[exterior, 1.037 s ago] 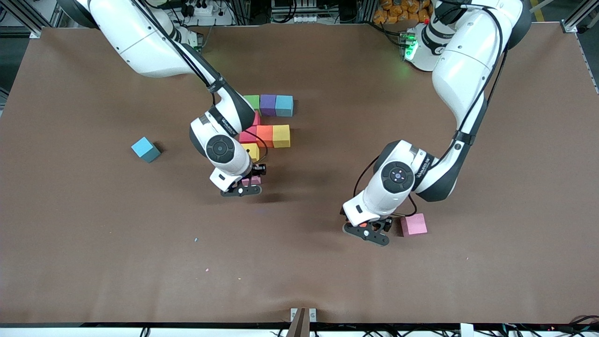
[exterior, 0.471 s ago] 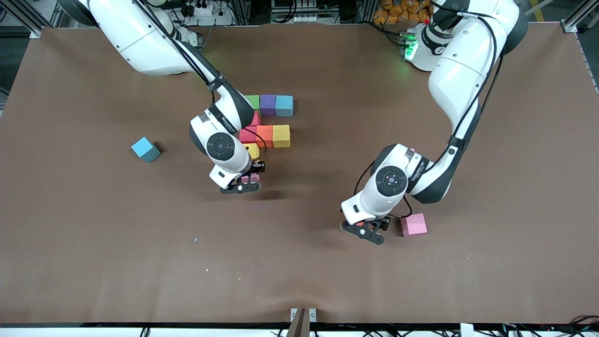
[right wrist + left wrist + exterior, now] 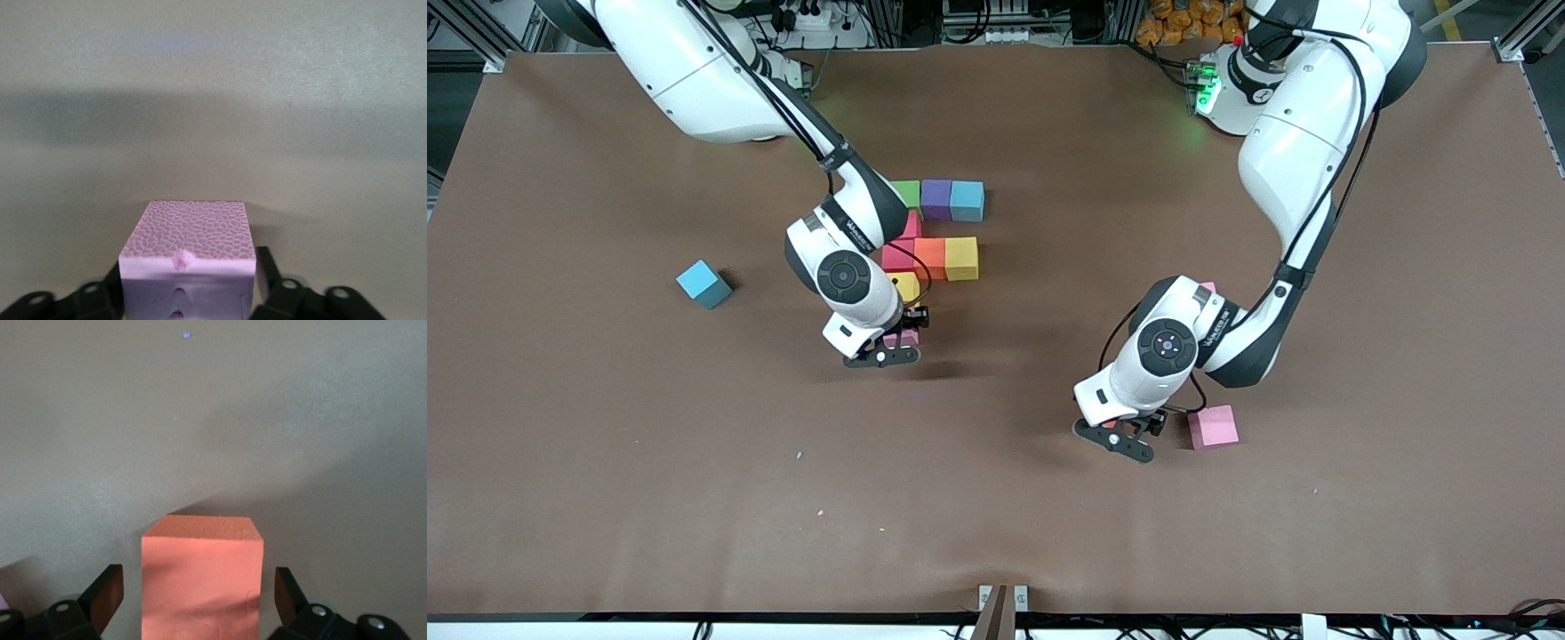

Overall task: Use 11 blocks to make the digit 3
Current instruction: 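Carry pink to the row with the right gripper while the left gripper grasps orange, then release pink and withdraw the right gripper while the left gripper lifts orange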

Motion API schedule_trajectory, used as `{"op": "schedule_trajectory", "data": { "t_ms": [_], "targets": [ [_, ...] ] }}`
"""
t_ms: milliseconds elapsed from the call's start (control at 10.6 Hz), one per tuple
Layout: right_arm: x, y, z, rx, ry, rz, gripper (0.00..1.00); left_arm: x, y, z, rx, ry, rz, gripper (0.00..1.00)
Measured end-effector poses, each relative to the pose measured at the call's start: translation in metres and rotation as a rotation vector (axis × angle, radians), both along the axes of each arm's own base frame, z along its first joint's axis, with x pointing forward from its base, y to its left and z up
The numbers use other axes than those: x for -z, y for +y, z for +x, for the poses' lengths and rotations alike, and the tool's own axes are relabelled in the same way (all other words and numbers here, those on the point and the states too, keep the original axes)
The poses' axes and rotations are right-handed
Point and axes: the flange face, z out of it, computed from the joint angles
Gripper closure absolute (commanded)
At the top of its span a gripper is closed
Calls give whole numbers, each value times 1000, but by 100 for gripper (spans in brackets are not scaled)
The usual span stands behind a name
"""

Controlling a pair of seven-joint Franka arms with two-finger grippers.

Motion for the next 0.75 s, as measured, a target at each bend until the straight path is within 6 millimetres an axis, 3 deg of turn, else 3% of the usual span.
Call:
{"op": "schedule_trajectory", "data": {
  "t_ms": [189,377,566,754],
  "targets": [
    [-9,1,2,10,-16,4,0,3,0,-2,1,6,2,0],
    [-39,-2,7,21,-43,0,0,8,1,-4,2,15,8,0],
    [-80,-20,19,50,-78,-6,0,12,3,-6,3,22,12,16],
    [-113,-51,36,87,-104,-12,0,12,3,-6,3,22,13,35]
  ]
}}
